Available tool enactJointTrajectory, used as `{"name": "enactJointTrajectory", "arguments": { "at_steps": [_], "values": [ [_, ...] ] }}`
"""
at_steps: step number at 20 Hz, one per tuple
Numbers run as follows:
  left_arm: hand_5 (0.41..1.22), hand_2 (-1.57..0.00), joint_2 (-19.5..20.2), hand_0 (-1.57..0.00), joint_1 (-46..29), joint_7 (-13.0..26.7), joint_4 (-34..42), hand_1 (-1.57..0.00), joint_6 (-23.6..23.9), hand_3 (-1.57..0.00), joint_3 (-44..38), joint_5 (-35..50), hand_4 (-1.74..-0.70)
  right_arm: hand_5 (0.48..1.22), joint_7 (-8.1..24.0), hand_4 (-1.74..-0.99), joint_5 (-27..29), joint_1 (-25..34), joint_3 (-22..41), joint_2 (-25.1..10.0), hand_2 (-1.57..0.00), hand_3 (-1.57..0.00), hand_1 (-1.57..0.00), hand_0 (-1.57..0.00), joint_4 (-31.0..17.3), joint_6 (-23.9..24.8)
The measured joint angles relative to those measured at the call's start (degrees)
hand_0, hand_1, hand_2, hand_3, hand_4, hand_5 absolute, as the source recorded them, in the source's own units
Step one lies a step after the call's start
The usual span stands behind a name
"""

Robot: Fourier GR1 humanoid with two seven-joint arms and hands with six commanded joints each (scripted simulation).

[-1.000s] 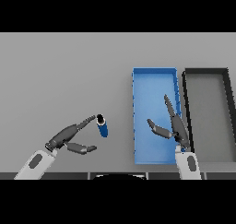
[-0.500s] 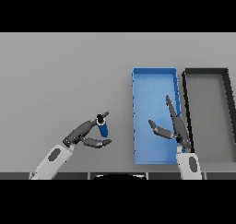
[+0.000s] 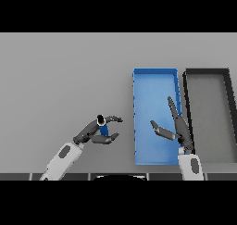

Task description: Pick up the blue pipe and place it into the blue bin.

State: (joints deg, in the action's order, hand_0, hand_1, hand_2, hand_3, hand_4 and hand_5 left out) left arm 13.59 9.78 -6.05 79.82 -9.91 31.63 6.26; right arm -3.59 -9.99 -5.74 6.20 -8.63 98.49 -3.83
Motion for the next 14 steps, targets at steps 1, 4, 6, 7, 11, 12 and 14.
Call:
{"name": "enactJointTrajectory", "arguments": {
  "at_steps": [1,4,6,7,11,12,14],
  "values": [
    [0.872,-0.78,-0.2,-0.42,-0.3,-0.5,0.5,-0.64,-0.4,-0.78,-0.3,1.1,-1.38,0.561,0.8,-1.191,-0.4,0.3,0.1,0.2,0.00,0.00,0.00,0.00,-0.9,0.1],
    [1.042,-1.16,-1.9,-0.98,-0.6,-0.7,0.1,-1.10,0.4,-1.11,-0.1,0.6,-1.55,0.562,0.2,-1.182,-0.2,0.4,-0.2,-0.3,0.00,0.00,0.00,0.00,-0.2,0.1],
    [1.106,-1.31,-2.3,-1.19,-1.0,-2.4,0.3,-1.27,0.3,-1.26,0.8,0.7,-1.62,0.561,0.1,-1.178,-0.9,-0.1,0.3,-0.2,0.00,0.00,0.00,0.00,0.0,0.3],
    [1.129,-1.36,-1.9,-1.27,-1.2,-1.3,1.2,-1.33,0.6,-1.32,1.2,0.5,-1.59,0.560,0.5,-1.176,-0.6,-0.1,0.1,-0.1,0.00,0.00,0.00,0.00,0.1,0.3],
    [1.183,-1.49,-2.4,-1.45,-1.7,-1.8,2.6,-1.47,3.1,-1.47,2.8,-2.5,-1.51,0.558,0.9,-1.171,-0.9,0.1,0.3,0.0,0.00,0.00,0.00,0.00,-0.9,0.2],
    [1.191,-1.50,-2.0,-1.47,-2.0,-3.6,2.1,-1.49,3.1,-1.49,2.8,-3.5,-1.50,0.556,0.6,-1.166,-1.0,0.5,0.2,0.0,0.00,0.00,0.00,0.00,-1.2,0.4],
    [1.202,-1.53,-2.8,-1.51,-1.7,-4.5,3.4,-1.52,2.8,-1.52,2.2,-3.0,-1.49,0.552,1.2,-1.158,-1.2,1.1,0.4,0.0,0.00,0.00,0.00,0.00,-1.2,0.4]
  ]
}}
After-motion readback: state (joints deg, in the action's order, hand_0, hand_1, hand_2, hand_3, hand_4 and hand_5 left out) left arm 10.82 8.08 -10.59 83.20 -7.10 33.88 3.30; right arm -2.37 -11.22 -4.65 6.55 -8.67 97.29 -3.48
